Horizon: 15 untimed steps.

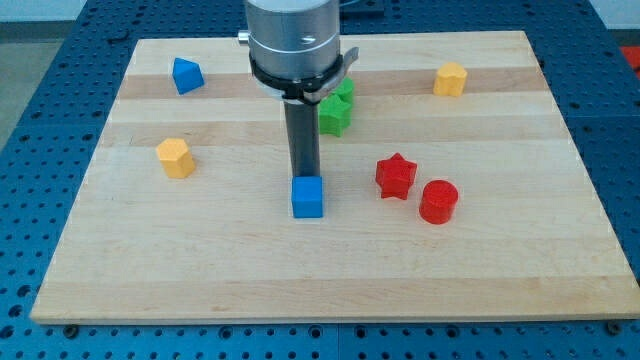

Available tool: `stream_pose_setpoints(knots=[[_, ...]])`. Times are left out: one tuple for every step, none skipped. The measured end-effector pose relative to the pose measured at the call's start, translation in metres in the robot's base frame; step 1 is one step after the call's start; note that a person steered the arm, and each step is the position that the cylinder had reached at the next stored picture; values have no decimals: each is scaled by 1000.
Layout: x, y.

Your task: Slide blue triangle towards yellow hexagon

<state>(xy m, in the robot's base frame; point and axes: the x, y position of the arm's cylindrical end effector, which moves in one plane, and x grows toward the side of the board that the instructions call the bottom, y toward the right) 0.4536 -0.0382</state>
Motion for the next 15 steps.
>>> stream_pose_setpoints(knots=[[-22, -17], [-38, -33], [-45, -38], [-68, -45], [-77, -45], [-83, -45], [-83, -45], [-107, -47], [-117, -51], [-120, -52], [-120, -52], [-125, -54], [-144, -72], [-161, -91], [-184, -86]])
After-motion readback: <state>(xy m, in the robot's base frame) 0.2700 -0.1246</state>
